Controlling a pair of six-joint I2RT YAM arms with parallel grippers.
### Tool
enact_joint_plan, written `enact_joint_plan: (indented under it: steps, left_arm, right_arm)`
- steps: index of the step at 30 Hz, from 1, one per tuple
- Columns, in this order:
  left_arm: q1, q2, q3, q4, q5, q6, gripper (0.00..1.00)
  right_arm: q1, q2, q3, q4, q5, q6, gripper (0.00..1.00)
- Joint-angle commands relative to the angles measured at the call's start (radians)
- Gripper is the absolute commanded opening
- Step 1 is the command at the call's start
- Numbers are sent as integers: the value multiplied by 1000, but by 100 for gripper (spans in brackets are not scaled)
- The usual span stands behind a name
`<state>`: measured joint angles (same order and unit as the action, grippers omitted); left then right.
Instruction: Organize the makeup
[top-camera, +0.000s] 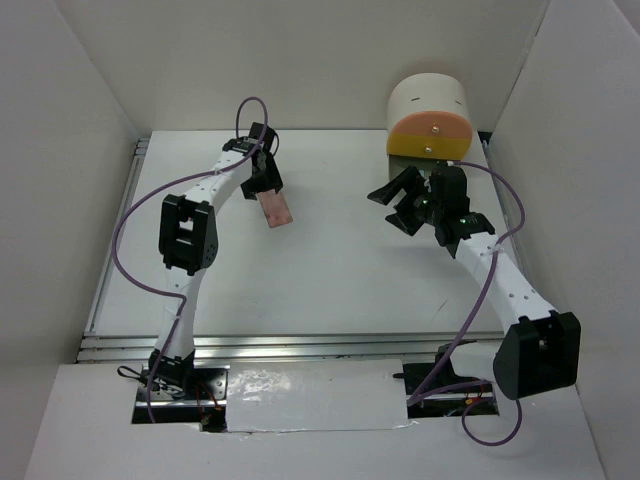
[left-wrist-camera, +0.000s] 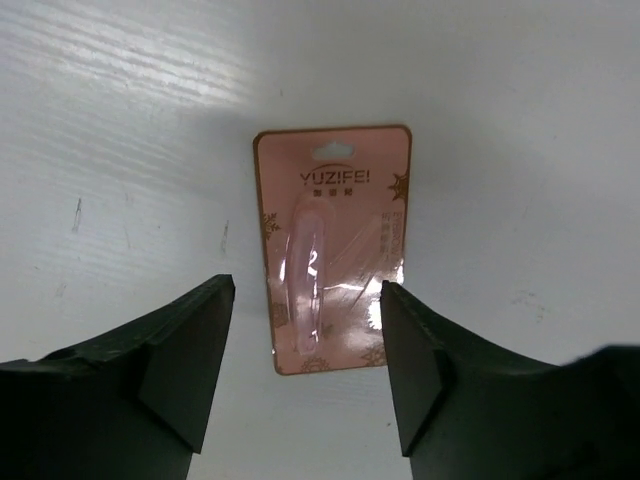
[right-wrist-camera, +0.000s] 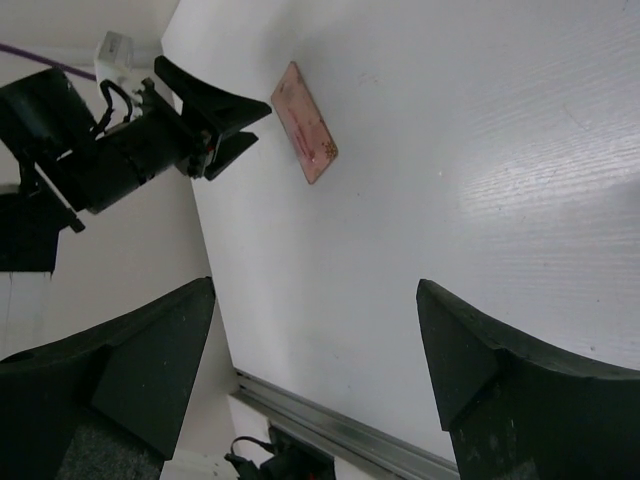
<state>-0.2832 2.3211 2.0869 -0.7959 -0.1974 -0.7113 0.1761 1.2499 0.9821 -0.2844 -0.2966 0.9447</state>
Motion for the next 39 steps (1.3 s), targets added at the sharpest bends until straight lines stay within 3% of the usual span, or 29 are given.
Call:
enact_joint_plan:
  steps: [1, 5, 8, 15, 18, 22, 25, 28, 39]
  left_arm:
    - [-17, 53, 81, -26, -98, -19, 69]
    - [-25, 99, 116, -69, -112, -43, 66]
    - [-25, 98, 41, -45, -112, -63, 66]
    - [-25, 135, 32, -46, -103, -85, 64]
    - [-25, 136, 24, -57, -108, -91, 52]
    - [-25, 123, -30, -55, -103, -100, 25]
    - [-25, 106, -102, -39, -88, -108, 18]
    - [-24, 98, -122, -42, -76, -111, 0]
    - [-28, 70, -153, -52, -59, -99, 0]
  right_arm:
    - [3, -61, -31, -1, -18, -53, 90]
    - [3, -69, -42, 8, -36, -50, 90]
    - [6, -52, -28, 10, -47, -53, 90]
    - [25, -30, -22, 14, -55, -64, 90]
    - [26, -32, -34, 21, -55, -63, 90]
    - [26, -30, -40, 25, -55, -64, 90]
    - [30, -27, -37, 25, -55, -64, 90]
    - [31, -23, -31, 24, -55, -67, 90]
    - [36, -14, -57, 54, -59, -67, 90]
